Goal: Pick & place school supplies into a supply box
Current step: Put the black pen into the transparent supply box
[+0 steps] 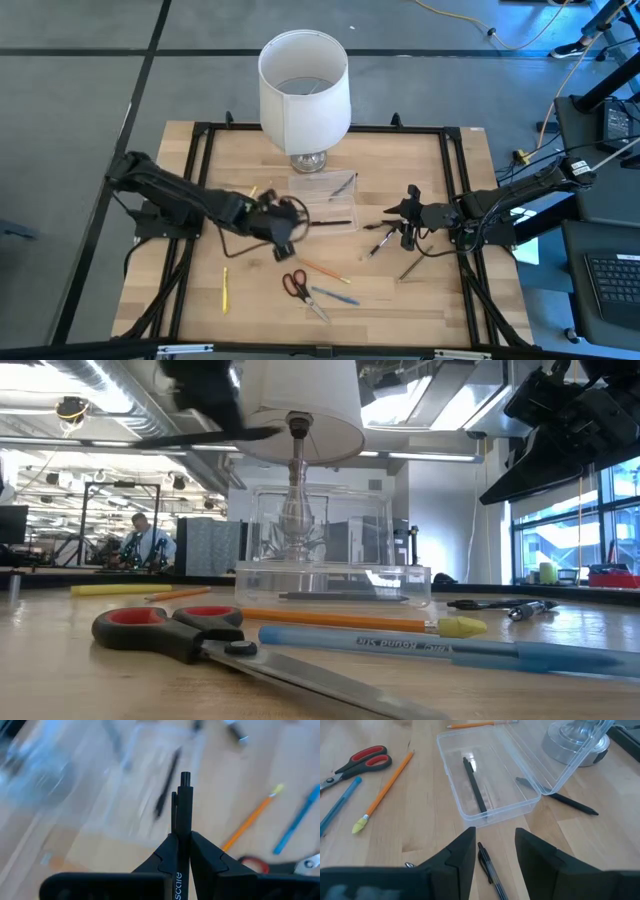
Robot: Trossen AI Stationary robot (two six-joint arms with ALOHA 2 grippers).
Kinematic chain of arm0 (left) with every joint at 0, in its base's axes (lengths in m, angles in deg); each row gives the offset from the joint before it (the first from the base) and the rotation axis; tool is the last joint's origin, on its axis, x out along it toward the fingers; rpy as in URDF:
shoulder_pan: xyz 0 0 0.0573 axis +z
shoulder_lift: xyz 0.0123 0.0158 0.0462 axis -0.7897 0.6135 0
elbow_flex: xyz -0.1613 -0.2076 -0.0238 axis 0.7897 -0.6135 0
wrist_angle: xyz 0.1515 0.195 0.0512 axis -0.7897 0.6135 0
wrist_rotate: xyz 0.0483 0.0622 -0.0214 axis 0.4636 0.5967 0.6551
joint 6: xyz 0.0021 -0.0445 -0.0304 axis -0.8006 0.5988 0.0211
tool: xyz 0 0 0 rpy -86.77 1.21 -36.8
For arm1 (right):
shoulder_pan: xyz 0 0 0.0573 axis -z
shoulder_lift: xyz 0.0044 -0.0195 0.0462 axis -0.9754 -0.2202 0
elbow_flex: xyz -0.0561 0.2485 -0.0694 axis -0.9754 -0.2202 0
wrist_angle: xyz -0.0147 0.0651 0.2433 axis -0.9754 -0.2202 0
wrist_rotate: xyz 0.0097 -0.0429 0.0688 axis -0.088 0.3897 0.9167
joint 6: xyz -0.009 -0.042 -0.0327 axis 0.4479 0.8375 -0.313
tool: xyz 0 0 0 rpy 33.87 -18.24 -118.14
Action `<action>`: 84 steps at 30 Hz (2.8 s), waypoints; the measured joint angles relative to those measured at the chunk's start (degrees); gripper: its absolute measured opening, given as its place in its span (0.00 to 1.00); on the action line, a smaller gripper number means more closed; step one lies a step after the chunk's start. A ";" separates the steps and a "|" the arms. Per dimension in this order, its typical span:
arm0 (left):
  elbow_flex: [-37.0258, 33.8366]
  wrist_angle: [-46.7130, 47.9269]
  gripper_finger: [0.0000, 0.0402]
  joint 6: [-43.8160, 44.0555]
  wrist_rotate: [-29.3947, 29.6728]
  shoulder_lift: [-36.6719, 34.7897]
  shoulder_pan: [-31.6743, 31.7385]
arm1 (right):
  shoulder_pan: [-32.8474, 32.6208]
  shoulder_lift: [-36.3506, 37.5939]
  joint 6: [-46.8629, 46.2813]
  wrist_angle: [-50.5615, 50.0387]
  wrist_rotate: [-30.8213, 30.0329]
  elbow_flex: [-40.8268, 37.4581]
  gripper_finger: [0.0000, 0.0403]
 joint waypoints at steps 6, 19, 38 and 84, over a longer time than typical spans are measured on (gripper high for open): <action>0.02 -14.37 0.06 -12.45 3.51 8.43 1.91 | 0.02 0.00 -0.15 -0.49 1.50 0.02 0.35; 0.02 -30.88 0.06 -22.16 7.59 19.58 8.70 | 0.02 0.00 -0.17 -0.42 5.60 0.02 0.35; -0.07 -30.08 0.06 -20.00 2.04 25.77 11.78 | 0.02 0.00 -0.18 -0.71 5.44 0.02 0.35; -3.01 -28.26 0.29 -26.44 3.41 8.42 9.53 | 0.02 0.00 0.56 -11.38 7.76 -0.04 0.35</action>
